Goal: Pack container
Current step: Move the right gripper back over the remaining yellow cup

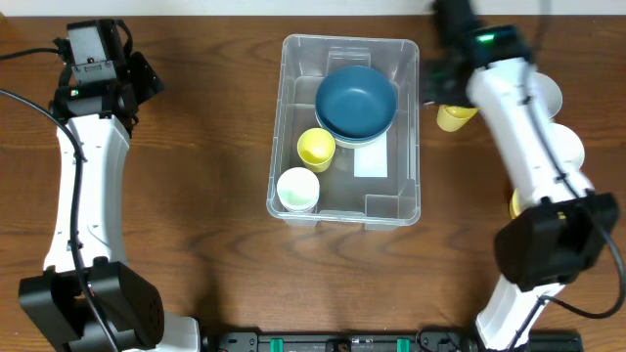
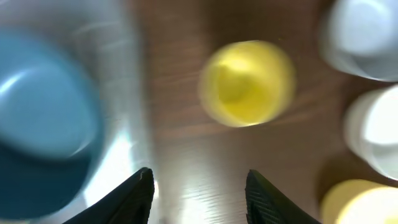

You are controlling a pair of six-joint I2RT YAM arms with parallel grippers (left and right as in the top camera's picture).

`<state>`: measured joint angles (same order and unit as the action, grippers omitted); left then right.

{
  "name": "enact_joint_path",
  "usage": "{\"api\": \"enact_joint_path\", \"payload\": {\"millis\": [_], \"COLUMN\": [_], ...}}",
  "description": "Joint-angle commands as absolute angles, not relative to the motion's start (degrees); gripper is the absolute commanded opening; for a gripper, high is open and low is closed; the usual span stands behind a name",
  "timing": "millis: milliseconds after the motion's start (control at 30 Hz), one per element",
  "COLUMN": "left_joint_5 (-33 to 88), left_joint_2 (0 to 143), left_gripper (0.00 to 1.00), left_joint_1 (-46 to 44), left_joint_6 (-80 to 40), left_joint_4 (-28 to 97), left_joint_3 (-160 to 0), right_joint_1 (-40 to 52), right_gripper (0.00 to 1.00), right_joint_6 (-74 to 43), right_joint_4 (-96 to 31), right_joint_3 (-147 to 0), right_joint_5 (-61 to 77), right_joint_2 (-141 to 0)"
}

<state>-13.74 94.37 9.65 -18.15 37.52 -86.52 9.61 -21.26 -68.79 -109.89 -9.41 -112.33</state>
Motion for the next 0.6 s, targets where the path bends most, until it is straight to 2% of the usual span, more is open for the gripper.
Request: {"api": "enact_joint_path", "payload": {"millis": [0, 267, 567], "left_joint_5": [-14.4, -14.4, -14.4], "left_joint_2": [93.5, 93.5, 93.5], "left_gripper": [0.98, 0.98, 0.98], "left_joint_1": [9.8, 9.8, 9.8], "left_joint_6": [-18.0, -18.0, -18.0], "left_joint_4": [37.7, 37.7, 37.7], "left_joint_3": [-87.2, -87.2, -87.2], "right_joint_1": [2.9, -6.4, -7.1], "right_gripper": [0.49, 0.49, 0.49], "right_joint_6": [-21.2, -21.1, -20.7], "right_joint_4": [-68.8, -67.0, -56.9], "right_joint_3": [-110.7, -109.4, -102.3], "right_joint_5": [-8.3, -5.8, 0.6], "right_joint_2": [-111.1, -112.3, -113.6]}}
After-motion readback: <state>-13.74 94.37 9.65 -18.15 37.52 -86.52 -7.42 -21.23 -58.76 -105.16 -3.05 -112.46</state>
